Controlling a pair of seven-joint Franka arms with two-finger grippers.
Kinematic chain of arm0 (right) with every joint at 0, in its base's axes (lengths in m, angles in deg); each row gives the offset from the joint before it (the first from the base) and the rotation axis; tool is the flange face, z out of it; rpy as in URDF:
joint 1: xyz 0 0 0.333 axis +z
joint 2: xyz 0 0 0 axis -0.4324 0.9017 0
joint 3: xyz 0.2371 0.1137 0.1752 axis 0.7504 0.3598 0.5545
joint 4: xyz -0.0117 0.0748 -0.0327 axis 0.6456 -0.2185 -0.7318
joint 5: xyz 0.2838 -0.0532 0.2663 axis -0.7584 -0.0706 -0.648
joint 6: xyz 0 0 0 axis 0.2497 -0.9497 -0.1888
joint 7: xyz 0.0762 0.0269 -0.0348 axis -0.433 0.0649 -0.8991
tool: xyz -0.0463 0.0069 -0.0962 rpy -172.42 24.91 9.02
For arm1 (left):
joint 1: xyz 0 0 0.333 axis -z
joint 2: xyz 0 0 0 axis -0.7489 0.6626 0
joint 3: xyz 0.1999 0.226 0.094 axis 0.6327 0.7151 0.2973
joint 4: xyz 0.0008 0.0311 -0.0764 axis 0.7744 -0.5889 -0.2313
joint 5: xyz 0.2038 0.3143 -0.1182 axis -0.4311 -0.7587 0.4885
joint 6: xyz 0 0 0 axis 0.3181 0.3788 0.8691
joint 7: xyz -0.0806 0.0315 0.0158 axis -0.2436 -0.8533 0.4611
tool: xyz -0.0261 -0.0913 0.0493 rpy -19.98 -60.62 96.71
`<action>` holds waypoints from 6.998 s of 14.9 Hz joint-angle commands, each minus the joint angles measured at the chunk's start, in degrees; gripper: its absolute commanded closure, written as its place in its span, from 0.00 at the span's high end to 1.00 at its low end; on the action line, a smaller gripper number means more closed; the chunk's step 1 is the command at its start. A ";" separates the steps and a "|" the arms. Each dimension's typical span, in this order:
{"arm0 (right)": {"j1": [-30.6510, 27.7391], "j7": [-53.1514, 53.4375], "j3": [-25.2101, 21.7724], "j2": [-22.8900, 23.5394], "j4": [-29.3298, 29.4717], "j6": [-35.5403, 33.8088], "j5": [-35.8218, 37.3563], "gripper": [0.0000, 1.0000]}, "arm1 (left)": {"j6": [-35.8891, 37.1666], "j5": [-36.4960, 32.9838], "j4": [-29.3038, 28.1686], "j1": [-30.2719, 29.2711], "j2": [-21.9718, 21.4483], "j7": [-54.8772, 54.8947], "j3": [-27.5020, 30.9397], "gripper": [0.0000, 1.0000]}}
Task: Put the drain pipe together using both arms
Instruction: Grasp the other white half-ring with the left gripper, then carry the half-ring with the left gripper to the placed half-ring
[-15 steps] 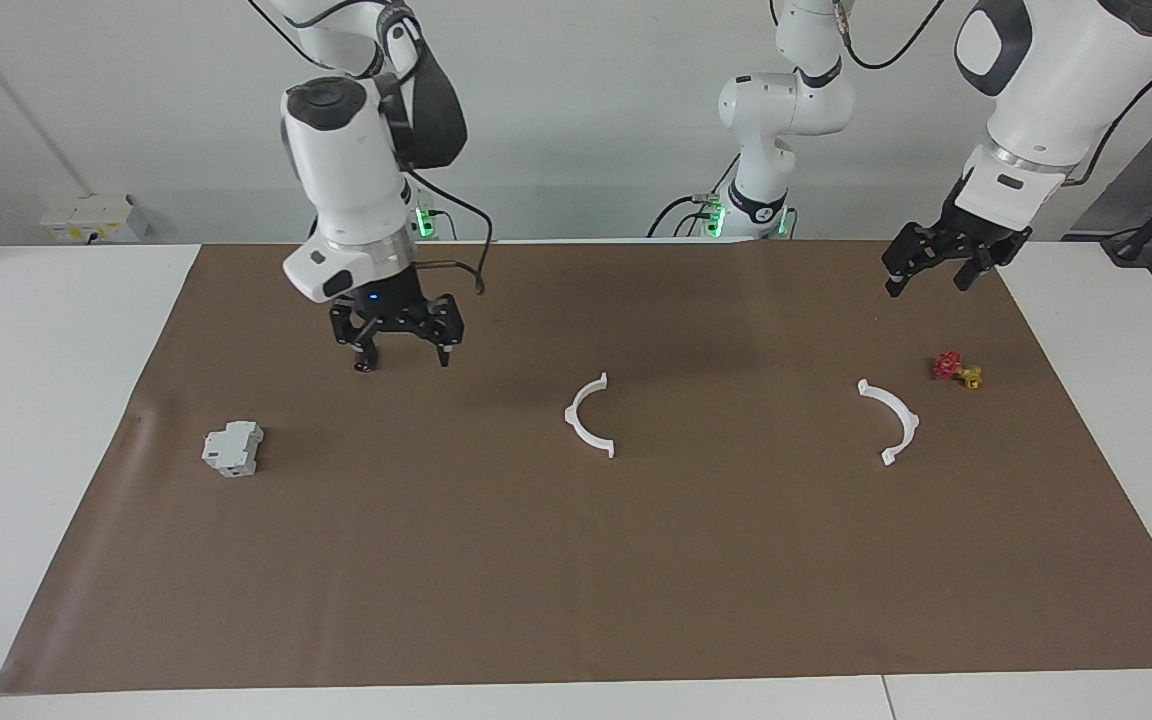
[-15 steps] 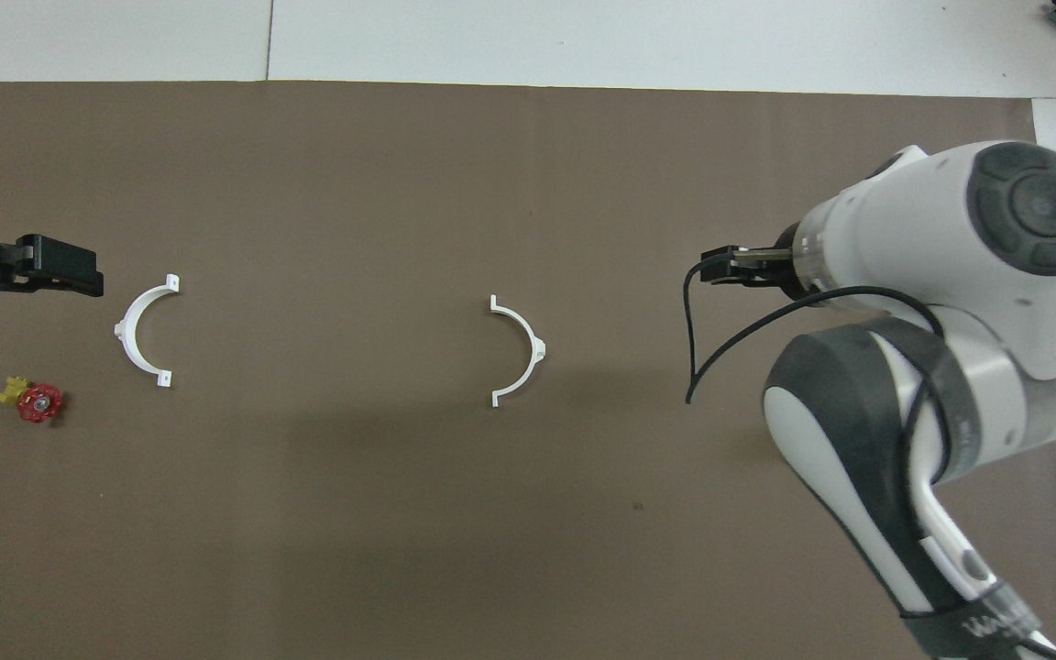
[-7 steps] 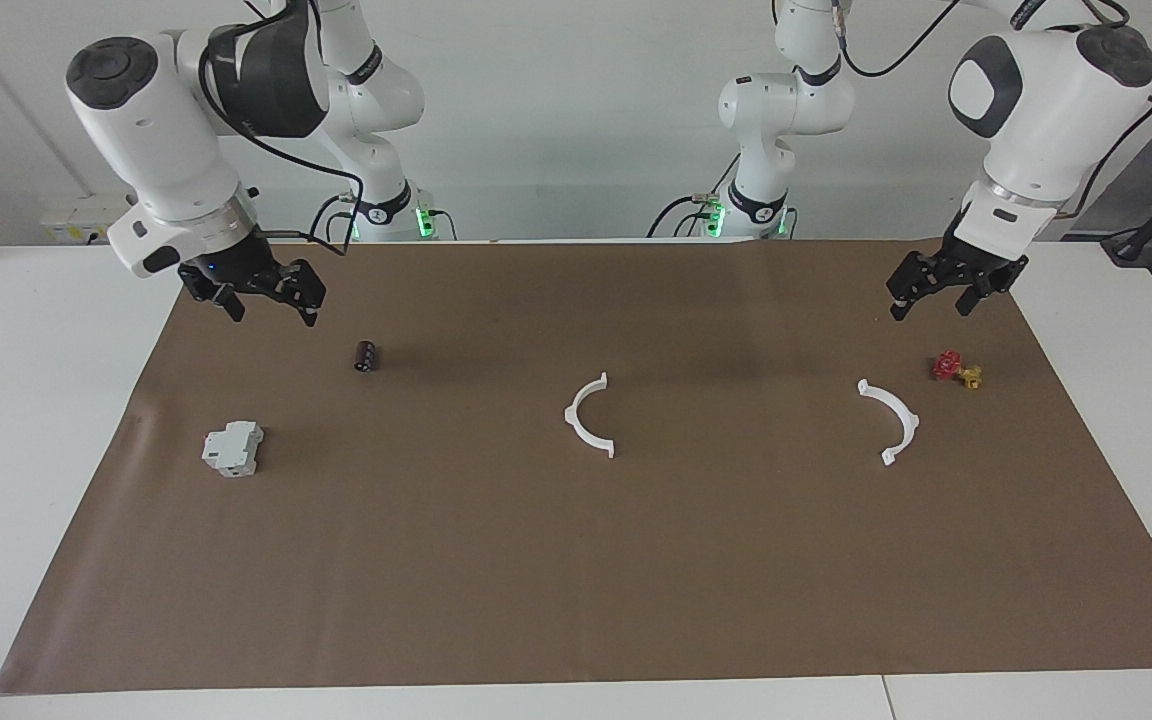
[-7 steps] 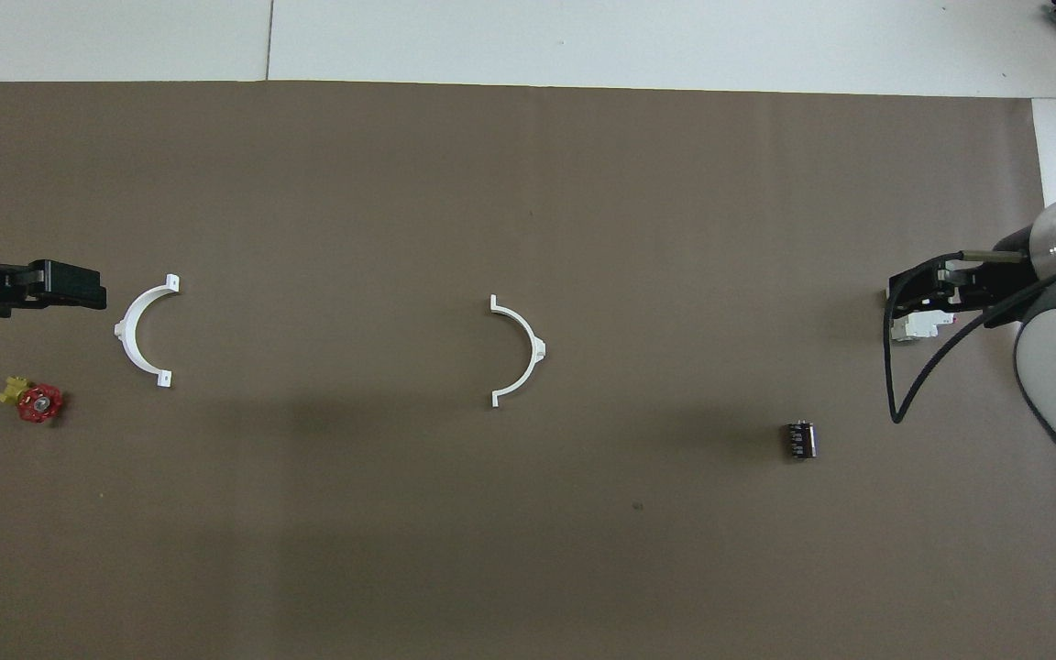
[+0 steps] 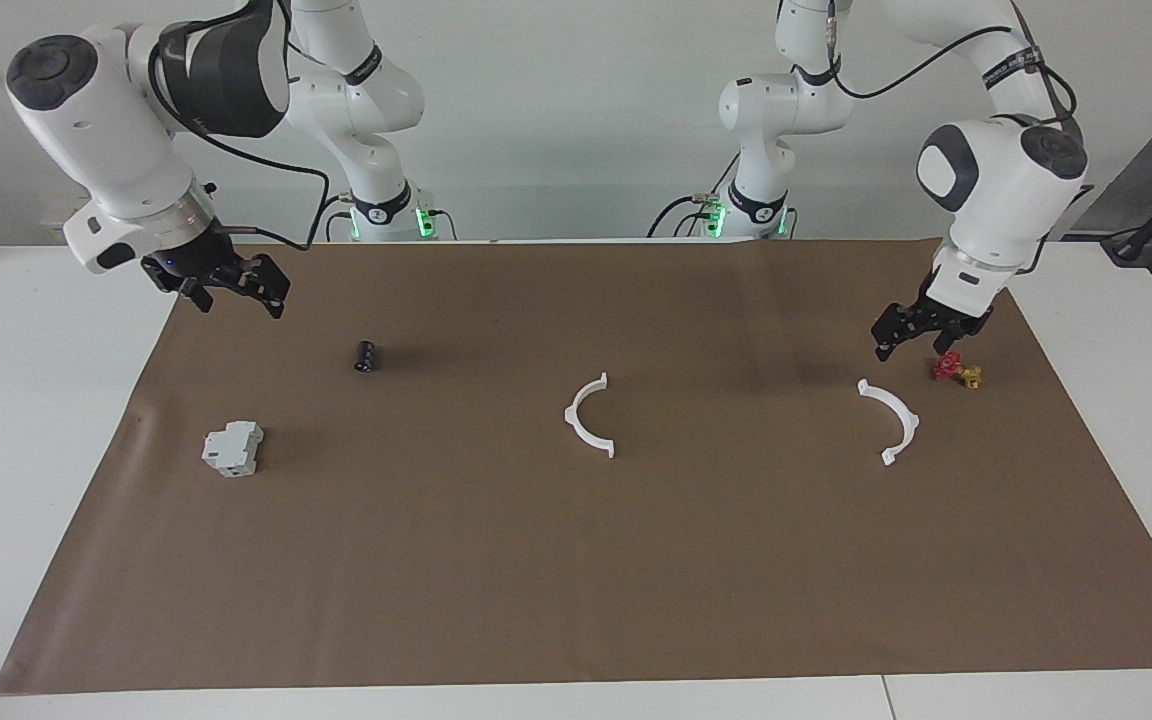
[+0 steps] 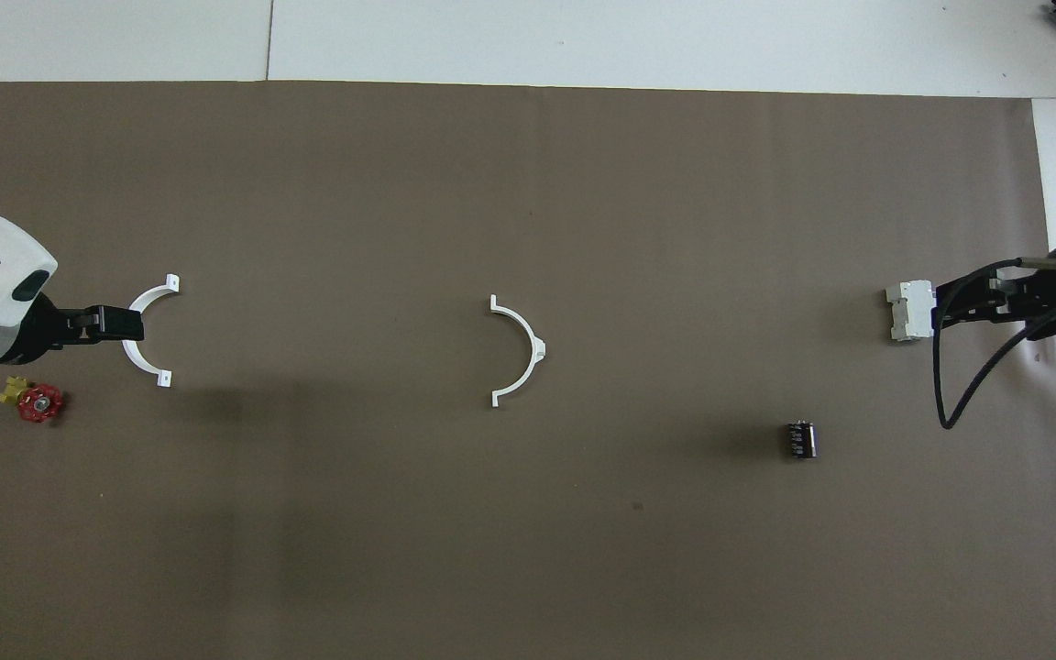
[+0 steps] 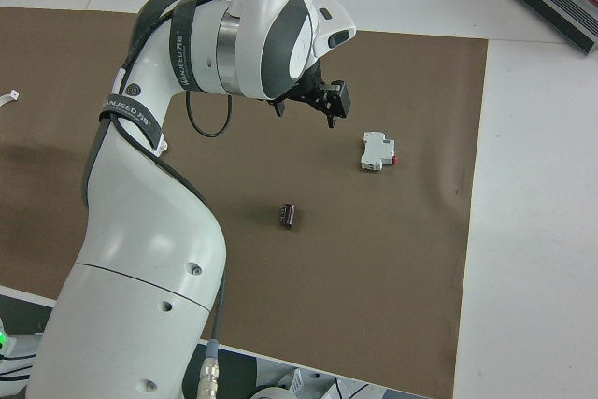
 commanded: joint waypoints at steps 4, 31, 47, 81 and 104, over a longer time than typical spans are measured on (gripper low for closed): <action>-1.90 -3.80 0.77 -1.38 4.20 -2.75 1.22 1.00 | -8.24 0.12 -6.16 -3.21 0.51 0.17 -0.39 1.00; -1.29 -9.34 1.29 -1.82 8.08 -8.39 2.19 1.00 | -22.40 0.12 -8.18 -4.70 10.71 -28.66 -0.39 0.75; -0.76 -9.34 1.29 -1.82 8.00 -8.39 2.10 1.00 | -2.58 -1.02 2.43 -0.23 7.11 -27.61 -0.83 0.00; -0.76 -9.34 1.38 -1.91 8.00 -8.39 2.19 1.00 | -14.48 -3.84 0.42 34.22 11.65 -72.16 -1.54 0.00; -0.76 -9.34 1.38 -1.82 8.00 -8.39 2.10 1.00 | -16.78 -4.36 3.68 38.01 18.71 -72.17 -1.45 0.00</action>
